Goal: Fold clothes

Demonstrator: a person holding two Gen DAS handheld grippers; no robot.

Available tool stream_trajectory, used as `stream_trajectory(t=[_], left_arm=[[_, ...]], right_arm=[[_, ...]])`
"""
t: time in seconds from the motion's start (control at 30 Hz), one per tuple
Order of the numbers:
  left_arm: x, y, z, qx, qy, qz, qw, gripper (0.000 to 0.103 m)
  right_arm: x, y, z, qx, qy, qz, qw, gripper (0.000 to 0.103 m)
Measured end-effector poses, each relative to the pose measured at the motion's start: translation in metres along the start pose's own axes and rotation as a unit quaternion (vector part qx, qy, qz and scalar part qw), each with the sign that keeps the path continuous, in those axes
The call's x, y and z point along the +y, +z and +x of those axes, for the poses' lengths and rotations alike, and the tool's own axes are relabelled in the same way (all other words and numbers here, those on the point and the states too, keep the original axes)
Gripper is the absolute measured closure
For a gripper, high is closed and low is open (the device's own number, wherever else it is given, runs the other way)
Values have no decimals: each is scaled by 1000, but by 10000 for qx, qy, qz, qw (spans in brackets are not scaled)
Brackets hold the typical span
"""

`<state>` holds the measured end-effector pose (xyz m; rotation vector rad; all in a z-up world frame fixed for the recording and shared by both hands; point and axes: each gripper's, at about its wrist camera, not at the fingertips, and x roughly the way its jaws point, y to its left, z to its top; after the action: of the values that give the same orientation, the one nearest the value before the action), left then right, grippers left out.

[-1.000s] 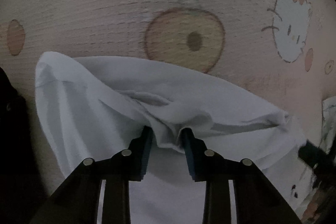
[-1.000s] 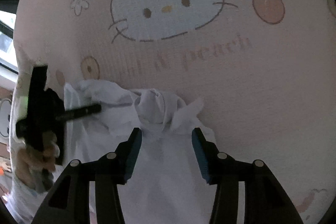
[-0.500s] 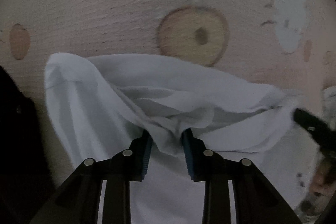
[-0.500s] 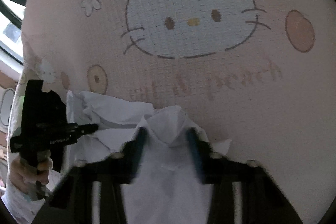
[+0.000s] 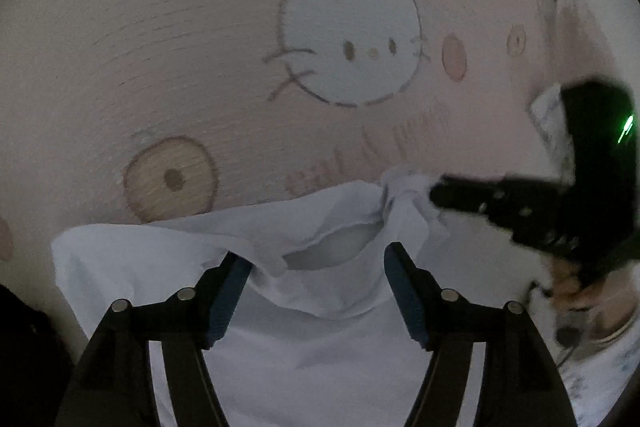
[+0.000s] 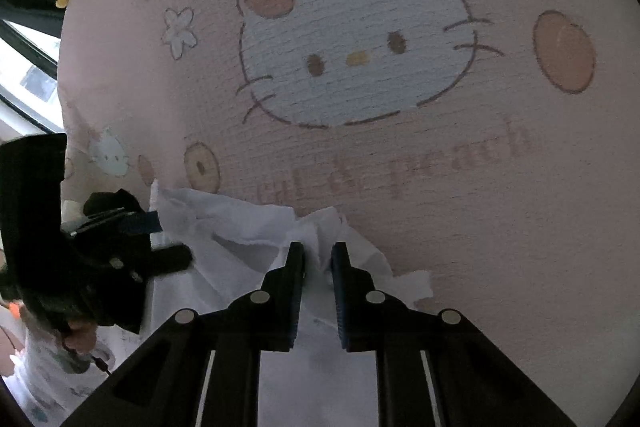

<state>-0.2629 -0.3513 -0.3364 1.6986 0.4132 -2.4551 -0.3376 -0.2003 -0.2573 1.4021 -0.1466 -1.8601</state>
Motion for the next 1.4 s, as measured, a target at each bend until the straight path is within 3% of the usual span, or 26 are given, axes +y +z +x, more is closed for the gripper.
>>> stream_trajectory(t=[0.03,0.13,0.2,0.3,0.33,0.4,0.57,0.67,0.83,1.07,1.4], left_arm=[[1,10,-3,8,109,59,9999,36],[0,-1,-10,-90,413,50,9991,36],[13,-26,-47,-159,520,41,9985,36],[28,-34,-80,-307,625,-93,9975,36],[26,-27,-78,-372,577,-124,9976,36],[20,-12,-74,-494,479,-162,9975,36],[-17,-5,-46,-255,472,559,9970,36],[-34,-10,-26,31,324,852,9958,36],[-50,-8,8,298,198,1138,9929,36],[-35,9,41,590,-163,659,9960,36],[-22,12,62,551,-510,357,9965,38]], right_arm=[[0,1,-2,-44,-8,6,10000,91],[-1,5,-7,-101,-35,21,9999,91],[-1,8,-11,-136,-53,31,9999,90],[2,9,-18,-254,-286,-148,9992,89],[4,9,-21,-307,-408,-249,9984,88],[5,5,-24,-220,-455,-334,9982,73],[7,-15,-26,-89,-605,-591,9964,57],[11,-24,-19,39,-893,-877,9921,56],[13,-32,-11,45,-846,-1144,9898,56],[14,-33,16,254,-1221,-1646,9784,56],[7,-15,29,132,-1036,-1596,9817,55]])
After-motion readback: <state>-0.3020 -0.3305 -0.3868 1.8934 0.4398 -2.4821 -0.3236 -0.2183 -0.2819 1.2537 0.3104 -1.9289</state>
